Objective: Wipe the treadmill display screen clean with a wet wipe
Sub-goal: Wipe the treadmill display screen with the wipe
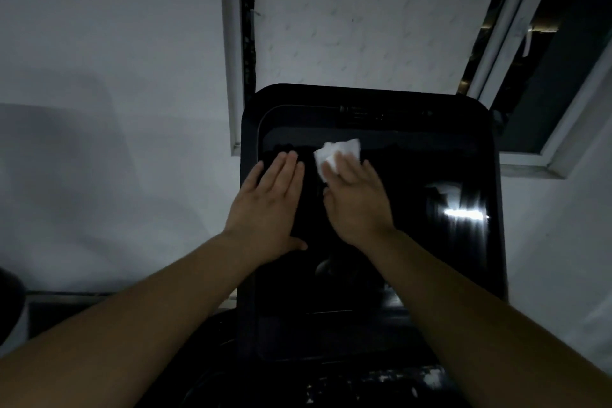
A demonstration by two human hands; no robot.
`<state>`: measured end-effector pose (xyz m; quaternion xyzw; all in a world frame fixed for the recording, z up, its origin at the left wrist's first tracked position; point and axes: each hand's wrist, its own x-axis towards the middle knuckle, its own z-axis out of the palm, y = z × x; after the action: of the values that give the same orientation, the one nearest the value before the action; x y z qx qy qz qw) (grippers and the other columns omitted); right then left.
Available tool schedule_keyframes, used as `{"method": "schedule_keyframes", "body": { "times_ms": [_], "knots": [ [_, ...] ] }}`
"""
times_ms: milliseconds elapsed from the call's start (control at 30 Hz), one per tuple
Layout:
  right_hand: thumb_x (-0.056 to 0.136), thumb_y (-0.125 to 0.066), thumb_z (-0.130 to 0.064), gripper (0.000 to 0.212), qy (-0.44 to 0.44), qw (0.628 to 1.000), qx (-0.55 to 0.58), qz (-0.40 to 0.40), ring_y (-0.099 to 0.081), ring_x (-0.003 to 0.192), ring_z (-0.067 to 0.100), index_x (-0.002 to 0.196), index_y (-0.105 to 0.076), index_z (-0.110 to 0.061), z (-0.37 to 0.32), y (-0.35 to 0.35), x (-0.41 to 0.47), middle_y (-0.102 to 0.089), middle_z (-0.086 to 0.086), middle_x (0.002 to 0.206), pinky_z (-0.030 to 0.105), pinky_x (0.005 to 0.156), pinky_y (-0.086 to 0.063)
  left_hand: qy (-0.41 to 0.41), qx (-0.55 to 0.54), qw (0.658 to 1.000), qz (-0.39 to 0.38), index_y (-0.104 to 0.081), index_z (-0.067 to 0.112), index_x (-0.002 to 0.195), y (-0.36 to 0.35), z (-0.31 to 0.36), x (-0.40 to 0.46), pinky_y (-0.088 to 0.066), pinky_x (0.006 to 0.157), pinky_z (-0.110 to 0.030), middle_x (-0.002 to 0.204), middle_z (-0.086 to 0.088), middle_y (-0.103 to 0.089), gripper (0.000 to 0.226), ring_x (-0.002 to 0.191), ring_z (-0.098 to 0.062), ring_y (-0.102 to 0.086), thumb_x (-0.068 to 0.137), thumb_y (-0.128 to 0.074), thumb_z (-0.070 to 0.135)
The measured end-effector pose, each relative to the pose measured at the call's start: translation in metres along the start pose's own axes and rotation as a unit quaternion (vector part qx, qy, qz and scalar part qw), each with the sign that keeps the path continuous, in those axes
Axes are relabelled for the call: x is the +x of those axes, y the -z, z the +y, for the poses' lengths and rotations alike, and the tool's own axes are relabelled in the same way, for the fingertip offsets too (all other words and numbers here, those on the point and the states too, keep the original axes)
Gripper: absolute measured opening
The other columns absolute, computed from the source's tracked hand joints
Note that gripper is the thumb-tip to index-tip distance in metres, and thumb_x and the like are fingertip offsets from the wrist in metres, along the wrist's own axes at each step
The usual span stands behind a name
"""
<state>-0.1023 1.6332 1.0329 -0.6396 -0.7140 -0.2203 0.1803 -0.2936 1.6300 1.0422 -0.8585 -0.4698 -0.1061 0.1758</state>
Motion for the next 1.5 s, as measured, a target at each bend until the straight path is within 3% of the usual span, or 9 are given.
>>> {"method": "schedule_keyframes", "body": {
  "times_ms": [133, 467, 567, 700, 867, 1000, 1200, 1333, 1500],
  "knots": [
    [0.091, -0.024, -0.038, 0.06, 0.031, 0.999, -0.016, -0.015, -0.032, 0.145, 0.024, 0.143, -0.047, -0.019, 0.006, 0.004, 0.001, -0.044, 0.009, 0.152, 0.05, 0.12, -0.02, 0.01, 0.025, 0.999, -0.032, 0.016, 0.009, 0.161, 0.005, 0.0, 0.026, 0.007, 0.127, -0.051, 0.171, -0.013, 0.02, 0.136, 0.157, -0.025, 0.02, 0.075, -0.06, 0.083],
    [0.088, -0.031, -0.032, 0.058, -0.148, 0.988, -0.005, 0.04, -0.048, 0.133, 0.034, 0.135, -0.057, -0.01, 0.078, 0.021, -0.002, -0.054, 0.019, 0.141, 0.055, 0.113, -0.03, 0.013, 0.022, 0.996, -0.081, 0.006, 0.012, 0.164, 0.024, -0.011, 0.05, 0.012, 0.125, -0.053, 0.174, -0.007, 0.006, 0.133, 0.159, -0.019, 0.007, 0.073, -0.045, 0.096],
    [0.085, -0.031, -0.034, 0.059, -0.103, 0.993, 0.003, 0.06, -0.053, 0.126, 0.037, 0.127, -0.062, -0.007, 0.049, 0.014, 0.003, -0.059, 0.021, 0.133, 0.056, 0.11, -0.035, 0.012, 0.023, 0.996, -0.083, 0.005, 0.013, 0.164, 0.021, -0.011, 0.048, 0.011, 0.126, -0.053, 0.174, -0.006, 0.006, 0.135, 0.159, -0.019, 0.008, 0.071, -0.047, 0.096],
    [0.088, -0.031, -0.034, 0.057, -0.037, 0.998, 0.002, 0.05, -0.046, 0.135, 0.03, 0.133, -0.057, -0.01, 0.034, 0.007, -0.006, -0.054, 0.015, 0.141, 0.053, 0.114, -0.032, 0.014, 0.012, 0.996, -0.084, 0.004, 0.014, 0.164, 0.024, -0.011, 0.048, 0.011, 0.126, -0.053, 0.174, -0.005, 0.006, 0.134, 0.159, -0.017, 0.007, 0.071, -0.048, 0.095],
    [0.083, -0.038, -0.022, 0.051, -0.146, 0.985, -0.007, 0.087, -0.062, 0.112, 0.038, 0.122, -0.064, -0.003, 0.088, 0.013, -0.024, -0.065, 0.023, 0.122, 0.053, 0.1, -0.044, 0.009, 0.003, 0.995, -0.094, 0.006, 0.015, 0.164, 0.026, -0.014, 0.05, 0.011, 0.126, -0.054, 0.174, -0.004, 0.007, 0.135, 0.159, -0.016, 0.008, 0.07, -0.048, 0.096],
    [0.071, -0.053, -0.012, 0.035, -0.112, 0.991, -0.036, 0.071, -0.067, 0.087, 0.037, 0.099, -0.074, -0.005, 0.075, 0.008, -0.032, -0.072, 0.019, 0.104, 0.042, 0.087, -0.051, 0.016, -0.011, 0.996, -0.09, 0.008, 0.014, 0.164, 0.023, -0.009, 0.05, 0.01, 0.126, -0.053, 0.174, -0.005, 0.008, 0.138, 0.159, -0.018, 0.01, 0.069, -0.049, 0.096],
    [0.075, -0.053, -0.014, 0.026, -0.023, 0.998, -0.006, 0.063, -0.066, 0.097, 0.026, 0.092, -0.073, -0.015, 0.04, -0.004, -0.046, -0.072, 0.005, 0.102, 0.042, 0.105, -0.042, 0.016, -0.027, 0.998, -0.056, 0.01, 0.014, 0.163, 0.02, -0.007, 0.045, 0.012, 0.126, -0.052, 0.174, -0.005, 0.004, 0.137, 0.159, -0.016, 0.008, 0.07, -0.05, 0.094],
    [0.083, -0.063, -0.013, 0.015, -0.045, 0.991, 0.042, 0.119, -0.067, 0.095, 0.023, 0.094, -0.073, -0.012, 0.048, -0.002, -0.045, -0.073, 0.005, 0.098, 0.04, 0.11, -0.038, 0.003, -0.03, 0.999, -0.022, 0.013, 0.016, 0.163, 0.017, -0.001, 0.036, 0.012, 0.126, -0.05, 0.173, -0.004, 0.009, 0.133, 0.158, -0.015, 0.012, 0.073, -0.048, 0.093],
    [0.078, -0.07, -0.006, 0.026, -0.078, 0.984, 0.045, 0.156, -0.065, 0.095, 0.026, 0.104, -0.071, -0.007, 0.043, -0.005, -0.044, -0.071, 0.008, 0.103, 0.035, 0.108, -0.038, -0.002, -0.045, 0.999, -0.006, 0.016, 0.018, 0.162, 0.02, -0.002, 0.032, 0.012, 0.126, -0.049, 0.173, -0.004, 0.012, 0.131, 0.158, -0.016, 0.015, 0.075, -0.049, 0.091]
  ]
}}
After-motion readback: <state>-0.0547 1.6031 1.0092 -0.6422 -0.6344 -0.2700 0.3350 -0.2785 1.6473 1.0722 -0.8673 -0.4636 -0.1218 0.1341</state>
